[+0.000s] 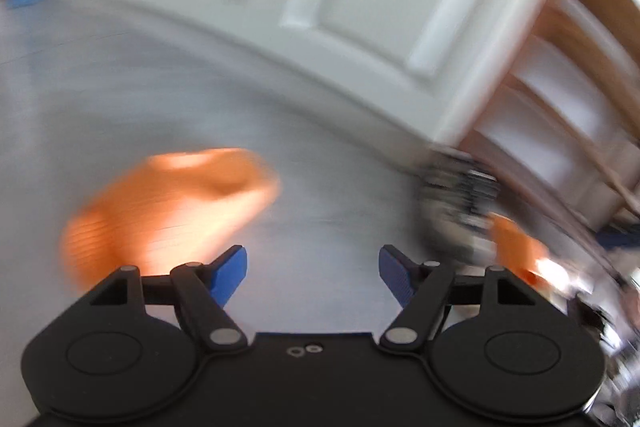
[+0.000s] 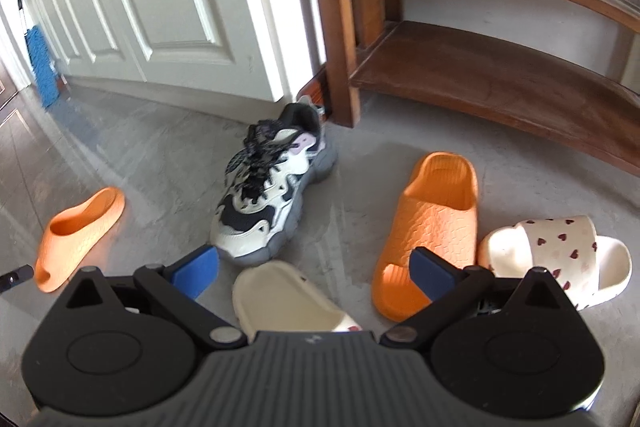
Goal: Organize scattered shoes
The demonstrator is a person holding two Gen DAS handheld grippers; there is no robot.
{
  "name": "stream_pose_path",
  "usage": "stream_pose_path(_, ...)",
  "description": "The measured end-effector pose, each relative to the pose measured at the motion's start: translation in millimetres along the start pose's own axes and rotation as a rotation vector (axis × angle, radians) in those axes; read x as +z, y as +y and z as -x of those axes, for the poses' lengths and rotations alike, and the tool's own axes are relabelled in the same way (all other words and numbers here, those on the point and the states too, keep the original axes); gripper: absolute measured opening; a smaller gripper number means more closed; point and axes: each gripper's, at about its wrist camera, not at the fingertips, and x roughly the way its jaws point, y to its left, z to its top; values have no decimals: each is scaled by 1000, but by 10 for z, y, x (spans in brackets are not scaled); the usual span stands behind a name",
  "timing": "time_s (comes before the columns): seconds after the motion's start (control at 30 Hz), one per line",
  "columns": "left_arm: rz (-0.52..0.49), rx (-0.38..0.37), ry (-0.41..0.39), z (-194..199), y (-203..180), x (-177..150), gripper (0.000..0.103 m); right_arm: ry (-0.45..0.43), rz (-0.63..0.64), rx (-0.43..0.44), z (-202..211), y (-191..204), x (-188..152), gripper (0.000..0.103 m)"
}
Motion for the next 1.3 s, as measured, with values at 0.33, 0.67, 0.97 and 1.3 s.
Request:
stream_pose_path(0.33, -300, -276, -19, -1267, -1135, 646, 70, -52, -100, -92, 407, -344, -53, 103)
stream_pose_path(0.67, -479, -140, 74, -2159, -1330, 880, 55, -10, -116, -93, 542, -555, -209, 103)
stream_pose_path(0.97, -474, -119, 70, -2484, -1228, 710, 20, 50, -127, -80, 444, -567, -278, 103)
stream_pose_path(1.3, -301, -167, -49, -1757, -986, 874, 0, 68, -71, -48, 420, -374, -294, 103)
